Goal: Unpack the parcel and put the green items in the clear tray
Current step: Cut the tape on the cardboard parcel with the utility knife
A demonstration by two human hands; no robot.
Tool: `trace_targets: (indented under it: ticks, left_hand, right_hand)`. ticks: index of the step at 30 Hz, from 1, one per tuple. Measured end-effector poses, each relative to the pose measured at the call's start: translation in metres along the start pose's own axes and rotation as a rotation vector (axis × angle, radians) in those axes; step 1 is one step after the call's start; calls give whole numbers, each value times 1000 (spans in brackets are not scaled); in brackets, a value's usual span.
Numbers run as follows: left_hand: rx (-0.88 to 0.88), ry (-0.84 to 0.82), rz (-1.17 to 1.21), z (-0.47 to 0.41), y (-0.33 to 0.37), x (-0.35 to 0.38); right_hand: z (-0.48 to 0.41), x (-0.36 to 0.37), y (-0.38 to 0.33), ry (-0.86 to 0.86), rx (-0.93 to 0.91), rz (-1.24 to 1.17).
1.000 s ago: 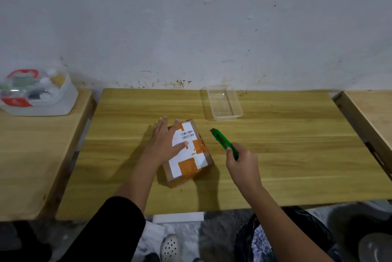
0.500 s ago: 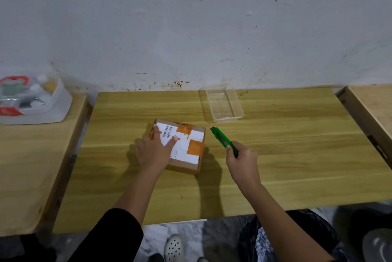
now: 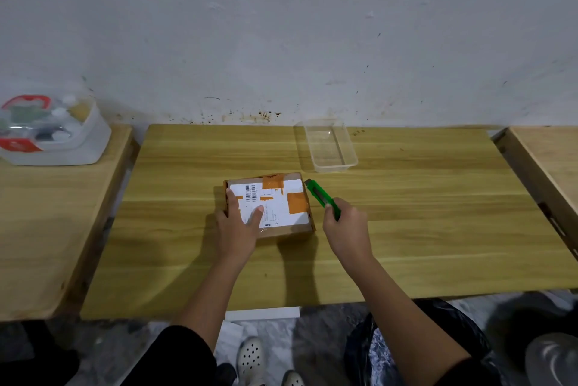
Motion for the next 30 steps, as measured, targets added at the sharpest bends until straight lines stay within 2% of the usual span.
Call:
trace_targets:
  ticks: [12,19,30]
  left_hand:
    - [-20,0,43,0,-1,3]
    - [-53,37,-24,3,4,3]
    - [-74,45,-58,6,10,-1]
  right_hand:
    - [-4,2,-1,-61,0,102]
    - [-3,-10,-6,-156,-38,220]
    - [24,-24,1,-199,-83,228]
Point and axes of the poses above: each hand's wrist, its own z-axis away from the middle knuckle, its own x-axis out of the palm, y = z × x, the point moved 4 cm from there along -z, towards the middle knuckle, and after that the axes turned 7 degrees about y, right-handed, at the moved point
